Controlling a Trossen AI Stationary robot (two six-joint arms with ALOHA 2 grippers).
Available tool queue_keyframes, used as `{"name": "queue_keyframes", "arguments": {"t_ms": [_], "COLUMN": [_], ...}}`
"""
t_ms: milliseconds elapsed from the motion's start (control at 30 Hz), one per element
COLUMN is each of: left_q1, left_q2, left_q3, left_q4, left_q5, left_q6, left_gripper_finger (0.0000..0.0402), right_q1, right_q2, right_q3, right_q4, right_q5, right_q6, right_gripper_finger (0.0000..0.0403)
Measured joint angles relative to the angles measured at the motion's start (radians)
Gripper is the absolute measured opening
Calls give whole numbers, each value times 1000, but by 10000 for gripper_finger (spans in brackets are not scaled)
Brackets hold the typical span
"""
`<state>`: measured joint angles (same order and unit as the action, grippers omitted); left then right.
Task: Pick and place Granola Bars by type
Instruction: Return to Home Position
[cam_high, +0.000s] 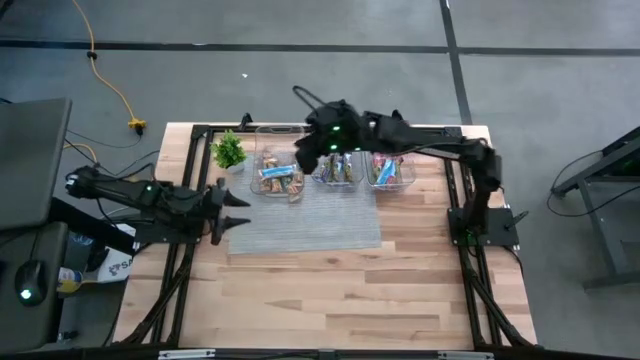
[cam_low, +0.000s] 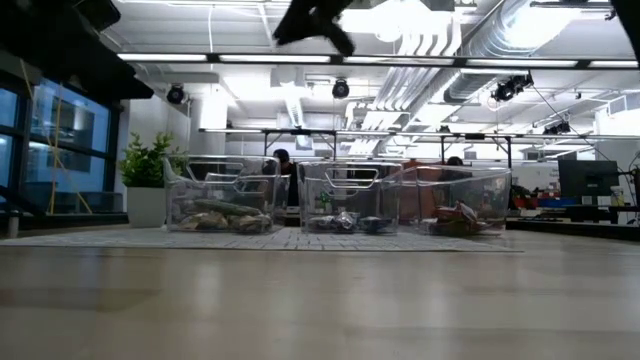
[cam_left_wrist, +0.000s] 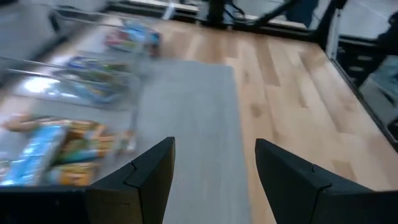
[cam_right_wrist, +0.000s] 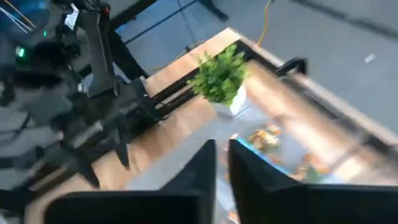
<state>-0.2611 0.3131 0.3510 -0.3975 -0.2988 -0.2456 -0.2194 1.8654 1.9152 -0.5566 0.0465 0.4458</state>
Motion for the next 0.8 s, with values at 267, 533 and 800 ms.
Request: {"name": "queue_keyframes", "arguments": {"t_ms": [267, 533, 800], "left_q1": [0, 16, 81], "left_q2": [-298, -280, -305], "left_q3": [16, 21, -48], "left_q4": [-40, -9, 149], "left_q5": [-38, -72, -14], "left_q6": [-34, -74, -100], "left_gripper_finger": [213, 184, 155], "right_q1": [34, 128, 319], "right_q2": [-223, -456, -792], "right_q3": [0, 0, -281], "right_q4": [-212, -432, -298], "right_q5": [113, 342, 520], "right_q6": [-125, -109, -67], "right_gripper_finger": [3, 1, 0]}}
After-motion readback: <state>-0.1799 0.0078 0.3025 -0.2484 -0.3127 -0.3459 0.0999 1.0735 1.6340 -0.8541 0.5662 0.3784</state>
